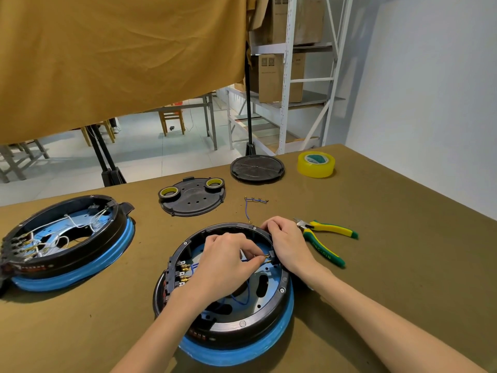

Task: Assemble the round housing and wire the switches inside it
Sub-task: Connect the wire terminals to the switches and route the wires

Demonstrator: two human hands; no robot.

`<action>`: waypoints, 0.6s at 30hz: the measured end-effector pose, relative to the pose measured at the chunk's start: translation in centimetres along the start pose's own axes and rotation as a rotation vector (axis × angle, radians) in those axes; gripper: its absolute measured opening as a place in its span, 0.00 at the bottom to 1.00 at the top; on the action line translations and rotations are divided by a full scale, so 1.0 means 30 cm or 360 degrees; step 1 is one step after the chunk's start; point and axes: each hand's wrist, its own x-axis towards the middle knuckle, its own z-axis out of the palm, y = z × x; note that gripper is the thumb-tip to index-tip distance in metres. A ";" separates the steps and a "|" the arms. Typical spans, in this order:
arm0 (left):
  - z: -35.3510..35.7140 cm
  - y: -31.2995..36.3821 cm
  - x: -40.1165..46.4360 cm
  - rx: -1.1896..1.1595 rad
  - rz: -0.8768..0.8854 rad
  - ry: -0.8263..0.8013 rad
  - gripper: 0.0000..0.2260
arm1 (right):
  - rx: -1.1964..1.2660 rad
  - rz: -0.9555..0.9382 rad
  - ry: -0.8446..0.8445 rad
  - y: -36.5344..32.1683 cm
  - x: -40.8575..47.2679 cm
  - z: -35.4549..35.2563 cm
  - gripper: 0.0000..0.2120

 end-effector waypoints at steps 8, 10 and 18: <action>0.000 0.022 0.000 -0.0094 -0.0073 0.0037 0.02 | -0.0050 -0.0007 0.0000 0.007 0.004 0.004 0.17; 0.002 0.026 0.004 -0.0136 -0.0118 0.0010 0.03 | -0.0084 -0.0009 -0.0004 0.010 0.005 0.005 0.17; -0.008 0.027 0.039 -0.0228 -0.0163 -0.0210 0.01 | -0.0198 0.0008 -0.0087 0.004 0.010 0.021 0.15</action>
